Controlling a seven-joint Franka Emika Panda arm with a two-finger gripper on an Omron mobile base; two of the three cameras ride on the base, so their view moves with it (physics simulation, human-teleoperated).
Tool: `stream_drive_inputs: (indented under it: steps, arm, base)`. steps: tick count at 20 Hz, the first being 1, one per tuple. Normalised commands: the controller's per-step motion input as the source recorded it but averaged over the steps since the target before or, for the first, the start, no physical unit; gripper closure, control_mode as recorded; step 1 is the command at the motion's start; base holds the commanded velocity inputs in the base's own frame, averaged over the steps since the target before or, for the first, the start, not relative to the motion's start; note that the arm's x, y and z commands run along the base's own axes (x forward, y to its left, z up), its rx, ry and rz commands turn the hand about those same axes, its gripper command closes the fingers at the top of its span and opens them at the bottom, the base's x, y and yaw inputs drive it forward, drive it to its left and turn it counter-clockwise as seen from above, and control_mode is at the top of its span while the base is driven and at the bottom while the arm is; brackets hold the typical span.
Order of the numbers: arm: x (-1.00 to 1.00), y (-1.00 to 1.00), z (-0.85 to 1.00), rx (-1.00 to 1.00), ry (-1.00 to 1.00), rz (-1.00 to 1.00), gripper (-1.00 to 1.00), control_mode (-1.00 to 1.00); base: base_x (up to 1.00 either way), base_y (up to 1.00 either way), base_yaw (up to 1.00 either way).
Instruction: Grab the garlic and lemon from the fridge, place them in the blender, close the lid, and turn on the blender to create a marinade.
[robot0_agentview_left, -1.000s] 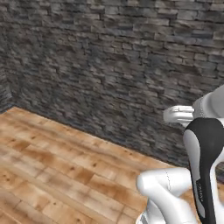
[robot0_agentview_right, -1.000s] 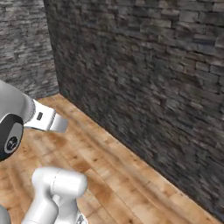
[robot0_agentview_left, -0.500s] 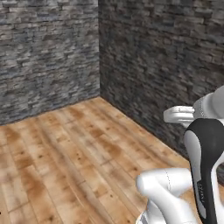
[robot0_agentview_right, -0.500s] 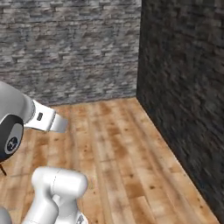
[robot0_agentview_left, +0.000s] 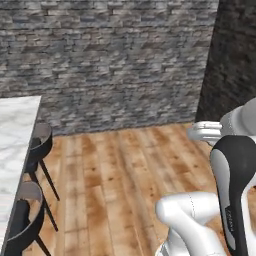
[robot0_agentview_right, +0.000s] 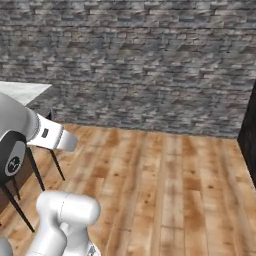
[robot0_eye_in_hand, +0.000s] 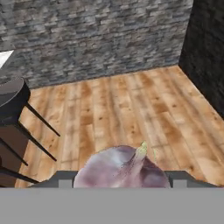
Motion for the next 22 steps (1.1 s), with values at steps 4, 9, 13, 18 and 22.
stream_drive_inputs:
  steps: [4,9,13,18,22]
  arm:
    - [0.00,0.00,0.00,0.00,0.00,0.00,1.00,1.00]
    - [0.00,0.00,0.00,0.00,0.00,0.00,1.00,1.00]
    - [0.00,0.00,0.00,0.00,0.00,0.00,1.00,1.00]
    - [0.00,0.00,0.00,0.00,0.00,0.00,1.00,1.00]
    - [0.00,0.00,0.00,0.00,0.00,0.00,1.00,1.00]
  base:
    - [1.00,0.00,0.52]
    - [1.00,0.00,0.46]
    - [1.00,-0.03,0.39]
    - [1.00,-0.05,0.37]
    - [1.00,-0.09,0.36]
